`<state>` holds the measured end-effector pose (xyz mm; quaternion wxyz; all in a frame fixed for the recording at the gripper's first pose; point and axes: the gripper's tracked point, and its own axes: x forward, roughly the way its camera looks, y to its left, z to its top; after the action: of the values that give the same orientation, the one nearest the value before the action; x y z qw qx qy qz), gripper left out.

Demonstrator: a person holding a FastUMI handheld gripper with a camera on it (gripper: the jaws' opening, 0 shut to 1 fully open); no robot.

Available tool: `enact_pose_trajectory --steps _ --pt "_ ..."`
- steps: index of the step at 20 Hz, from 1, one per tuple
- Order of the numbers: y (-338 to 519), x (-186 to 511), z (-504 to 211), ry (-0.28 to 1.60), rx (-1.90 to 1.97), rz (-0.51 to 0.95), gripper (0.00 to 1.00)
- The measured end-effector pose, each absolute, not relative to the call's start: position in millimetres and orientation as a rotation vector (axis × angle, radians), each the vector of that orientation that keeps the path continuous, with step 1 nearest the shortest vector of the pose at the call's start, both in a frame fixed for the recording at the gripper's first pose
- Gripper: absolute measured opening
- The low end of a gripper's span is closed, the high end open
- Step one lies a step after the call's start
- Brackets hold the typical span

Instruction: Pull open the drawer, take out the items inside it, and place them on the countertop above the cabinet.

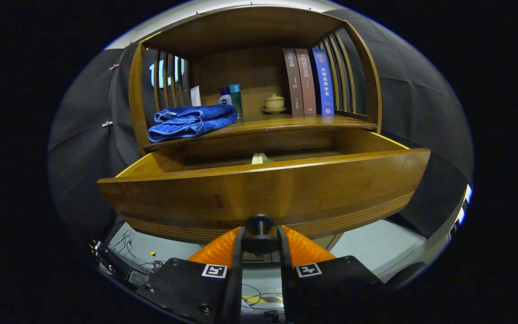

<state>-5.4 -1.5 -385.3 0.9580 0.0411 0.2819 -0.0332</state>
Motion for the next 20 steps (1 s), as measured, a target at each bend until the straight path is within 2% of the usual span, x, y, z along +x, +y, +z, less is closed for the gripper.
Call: enact_pose_trajectory --steps 13,14,15,19,20 --pt "-3 -46 -390 0.604 0.093 -0.083 0.4" --pt "-2 -46 -388 0.605 0.097 -0.083 0.43" --pt "-3 -49 -387 0.603 0.094 -0.085 0.47" --pt "-6 -54 -359 0.569 0.09 -0.101 1.0" --pt "-7 -55 -347 0.559 0.09 -0.107 0.99"
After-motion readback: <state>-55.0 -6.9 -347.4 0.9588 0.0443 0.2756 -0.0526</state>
